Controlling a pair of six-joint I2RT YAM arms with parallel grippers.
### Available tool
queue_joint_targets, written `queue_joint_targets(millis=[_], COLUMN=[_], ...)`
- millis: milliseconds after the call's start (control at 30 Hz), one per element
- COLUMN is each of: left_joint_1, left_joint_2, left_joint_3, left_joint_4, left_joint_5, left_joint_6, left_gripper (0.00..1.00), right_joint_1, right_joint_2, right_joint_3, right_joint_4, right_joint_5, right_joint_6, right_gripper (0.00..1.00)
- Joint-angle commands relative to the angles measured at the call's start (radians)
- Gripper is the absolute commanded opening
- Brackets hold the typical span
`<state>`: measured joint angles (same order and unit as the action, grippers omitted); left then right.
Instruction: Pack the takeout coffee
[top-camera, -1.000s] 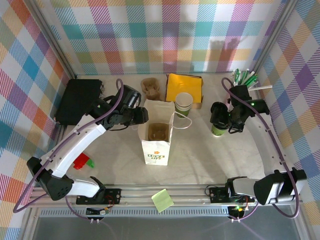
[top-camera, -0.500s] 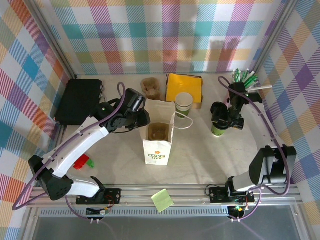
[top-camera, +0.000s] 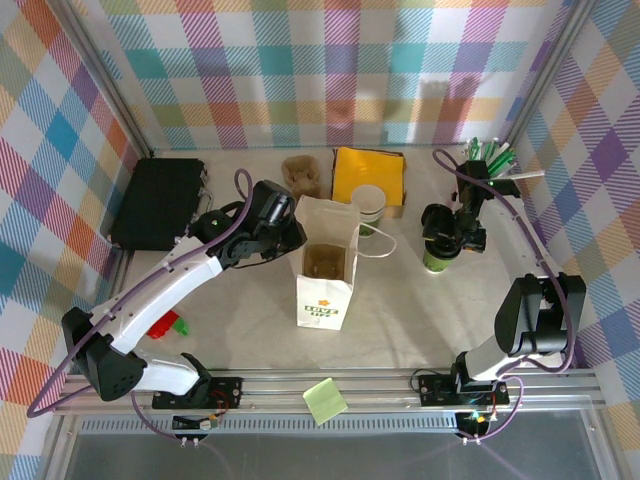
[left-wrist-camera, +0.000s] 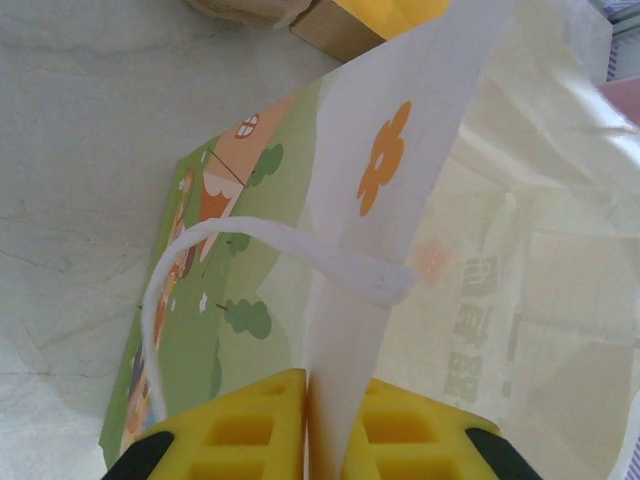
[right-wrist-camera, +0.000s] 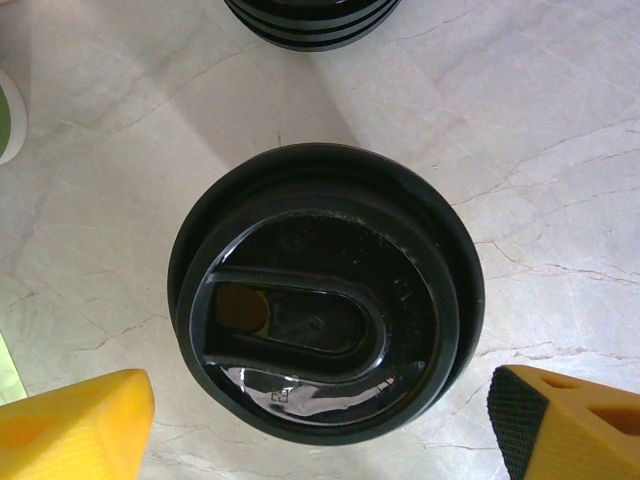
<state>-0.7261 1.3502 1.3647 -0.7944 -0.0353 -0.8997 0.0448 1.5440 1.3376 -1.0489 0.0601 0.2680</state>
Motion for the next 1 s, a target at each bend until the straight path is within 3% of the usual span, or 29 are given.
queue_joint_targets(millis=[0,433,967], left_joint_1=[-0.005,-0.009,-0.009], left_joint_2=[-0.028,-0.025,-0.017], left_joint_3=[-0.031,-0.027,-0.013], left_joint_4=[0.057,0.051,0.046], left_joint_5=[0.01,-0.013,-0.014], left_joint_6=[-0.04,-0.031,-0.001], left_gripper=[0.13,0.13,0.14], right_joint_1=[-0.007,-0.007,-0.007], right_joint_2=[0.014,0.059,0.098], right_joint_3=[0.019,0.04,0.067], right_joint_4=[0.008,-0.01,-0.047], right_joint_5=[-0.026,-0.024,-0.011], right_joint_6=[-0.024,-0.055,-0.096], right_gripper=[0.87,0.8,0.81])
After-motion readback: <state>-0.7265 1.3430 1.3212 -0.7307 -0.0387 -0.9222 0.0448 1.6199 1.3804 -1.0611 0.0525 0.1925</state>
